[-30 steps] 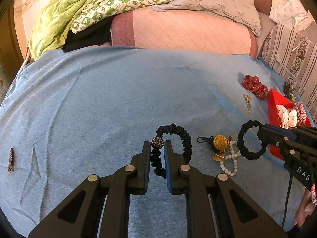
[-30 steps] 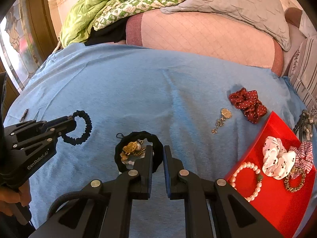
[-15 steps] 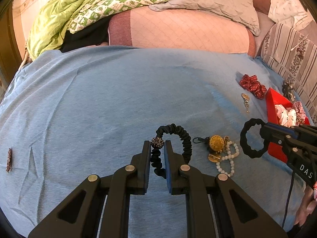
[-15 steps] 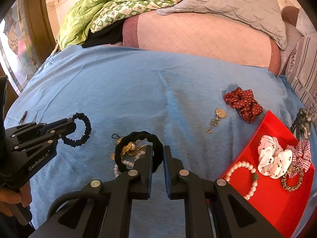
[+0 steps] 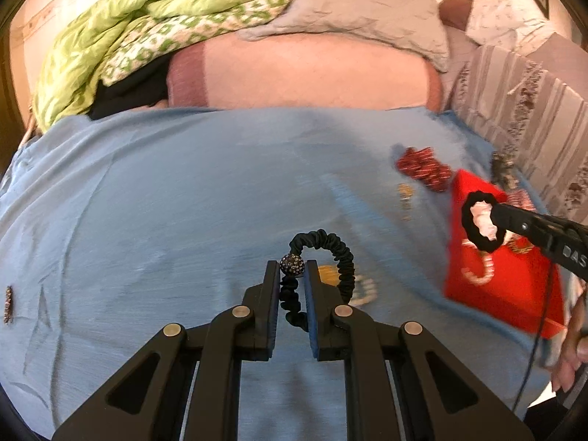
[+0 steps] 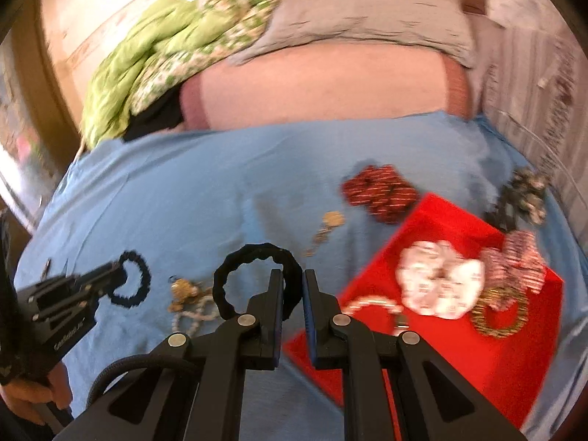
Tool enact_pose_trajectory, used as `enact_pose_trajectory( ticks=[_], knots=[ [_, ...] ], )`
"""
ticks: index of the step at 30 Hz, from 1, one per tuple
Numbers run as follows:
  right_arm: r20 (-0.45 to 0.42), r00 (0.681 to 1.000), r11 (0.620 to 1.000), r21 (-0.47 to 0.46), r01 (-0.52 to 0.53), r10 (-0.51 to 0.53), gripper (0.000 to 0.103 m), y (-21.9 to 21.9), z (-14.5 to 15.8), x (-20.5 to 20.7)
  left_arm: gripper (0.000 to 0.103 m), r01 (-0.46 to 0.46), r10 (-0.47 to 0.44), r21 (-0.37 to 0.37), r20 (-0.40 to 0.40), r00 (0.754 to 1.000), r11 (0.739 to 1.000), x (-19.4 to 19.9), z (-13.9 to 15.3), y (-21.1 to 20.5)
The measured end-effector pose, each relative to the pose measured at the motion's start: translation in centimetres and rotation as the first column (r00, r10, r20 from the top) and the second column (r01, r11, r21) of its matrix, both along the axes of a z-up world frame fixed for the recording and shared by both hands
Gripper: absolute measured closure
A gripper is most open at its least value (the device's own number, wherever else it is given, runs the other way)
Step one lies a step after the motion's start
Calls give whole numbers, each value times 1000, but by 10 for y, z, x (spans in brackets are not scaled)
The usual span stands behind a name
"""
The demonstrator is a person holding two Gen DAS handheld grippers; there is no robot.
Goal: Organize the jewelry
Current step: 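Carry the black hair tie into the red tray and open the right gripper, then lower the black scrunchie into the red tray and open the left gripper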
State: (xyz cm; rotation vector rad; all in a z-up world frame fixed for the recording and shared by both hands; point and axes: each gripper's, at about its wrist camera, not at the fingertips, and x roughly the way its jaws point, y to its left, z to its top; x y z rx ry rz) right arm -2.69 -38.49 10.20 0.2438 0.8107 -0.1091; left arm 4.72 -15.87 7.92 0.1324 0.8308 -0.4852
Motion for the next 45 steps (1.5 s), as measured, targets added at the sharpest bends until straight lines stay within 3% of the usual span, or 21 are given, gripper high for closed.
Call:
enact_pose_trajectory(
  ticks=[7,12,19,27,30,33,34,36,45],
  knots=[
    [-15,977,976,56,213,-212,92,-92,-4,-36,90,148,-148,-27,-7,989,989,-40,5,-81],
    [-66,943,939,93,330,-325,92,-144,-17,-64,90,265,-268,-59,-43,963,962,-73,-1,-148],
    [-151,907,907,94,410,-394,92,-176,-41,-75,90,370,-370,-15,-87,925,929,-103,-25,-218],
    [-187,891,894,99,436,-414,90,-178,-51,-72,90,372,-367,42,-99,925,927,-110,-44,-228],
    [-171,889,892,92,443,-424,84,-179,-46,-73,90,381,-376,48,-89,922,923,-112,-43,-229],
    [-151,887,889,78,451,-437,78,-178,-40,-73,81,380,-376,59,-73,924,923,-116,-41,-228],
    [-145,885,887,76,456,-443,78,-178,-39,-73,74,378,-374,61,-62,925,924,-117,-39,-227],
    [-133,882,882,81,464,-452,78,-178,-36,-75,70,372,-371,67,-40,928,926,-118,-36,-226],
    [-41,880,874,97,475,-474,78,-175,-16,-78,70,302,-312,117,84,946,946,-116,-11,-198]
  ],
)
